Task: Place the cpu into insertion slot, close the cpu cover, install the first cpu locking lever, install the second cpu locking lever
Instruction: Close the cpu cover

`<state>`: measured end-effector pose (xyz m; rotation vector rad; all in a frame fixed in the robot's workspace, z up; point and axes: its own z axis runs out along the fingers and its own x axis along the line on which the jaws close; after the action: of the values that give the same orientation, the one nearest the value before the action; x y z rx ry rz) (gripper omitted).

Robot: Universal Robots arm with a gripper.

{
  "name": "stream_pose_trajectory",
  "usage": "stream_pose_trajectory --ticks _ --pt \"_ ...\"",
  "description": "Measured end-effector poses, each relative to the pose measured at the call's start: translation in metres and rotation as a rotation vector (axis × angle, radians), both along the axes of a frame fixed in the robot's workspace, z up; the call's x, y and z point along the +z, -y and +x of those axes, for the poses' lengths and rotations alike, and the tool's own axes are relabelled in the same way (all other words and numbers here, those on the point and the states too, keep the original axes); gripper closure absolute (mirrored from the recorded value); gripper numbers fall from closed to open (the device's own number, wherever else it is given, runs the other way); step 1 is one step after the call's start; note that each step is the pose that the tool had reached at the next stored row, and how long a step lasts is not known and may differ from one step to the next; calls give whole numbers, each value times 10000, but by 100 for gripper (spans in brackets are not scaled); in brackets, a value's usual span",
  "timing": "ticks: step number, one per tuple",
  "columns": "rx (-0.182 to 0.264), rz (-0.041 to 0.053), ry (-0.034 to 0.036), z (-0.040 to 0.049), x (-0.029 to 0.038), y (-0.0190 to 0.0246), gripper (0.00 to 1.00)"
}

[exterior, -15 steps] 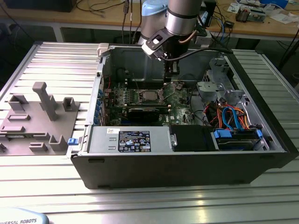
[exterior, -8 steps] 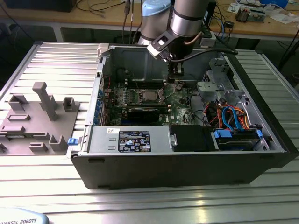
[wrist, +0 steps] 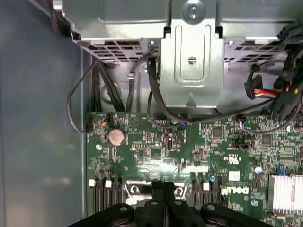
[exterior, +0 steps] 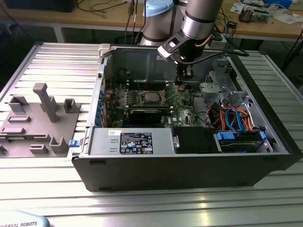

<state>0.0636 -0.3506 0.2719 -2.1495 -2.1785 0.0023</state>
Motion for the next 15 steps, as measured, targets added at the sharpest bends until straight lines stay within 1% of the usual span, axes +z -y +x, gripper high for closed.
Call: stream_pose_trajectory --ticks 2,5,6,8,11,14,15 --pt "0 -1 -59 70 -15 -2 89" --pt "2 -2 -126 141 -42 -7 89" --pt "5 -2 -151 164 -61 -12 89" --pt "26 -19 -169 192 -91 -24 89" --pt "65 -99 -185 226 -139 -49 89" --pt "109 -184 -189 235 -186 -71 89" --pt "130 -196 -189 235 -200 -73 89"
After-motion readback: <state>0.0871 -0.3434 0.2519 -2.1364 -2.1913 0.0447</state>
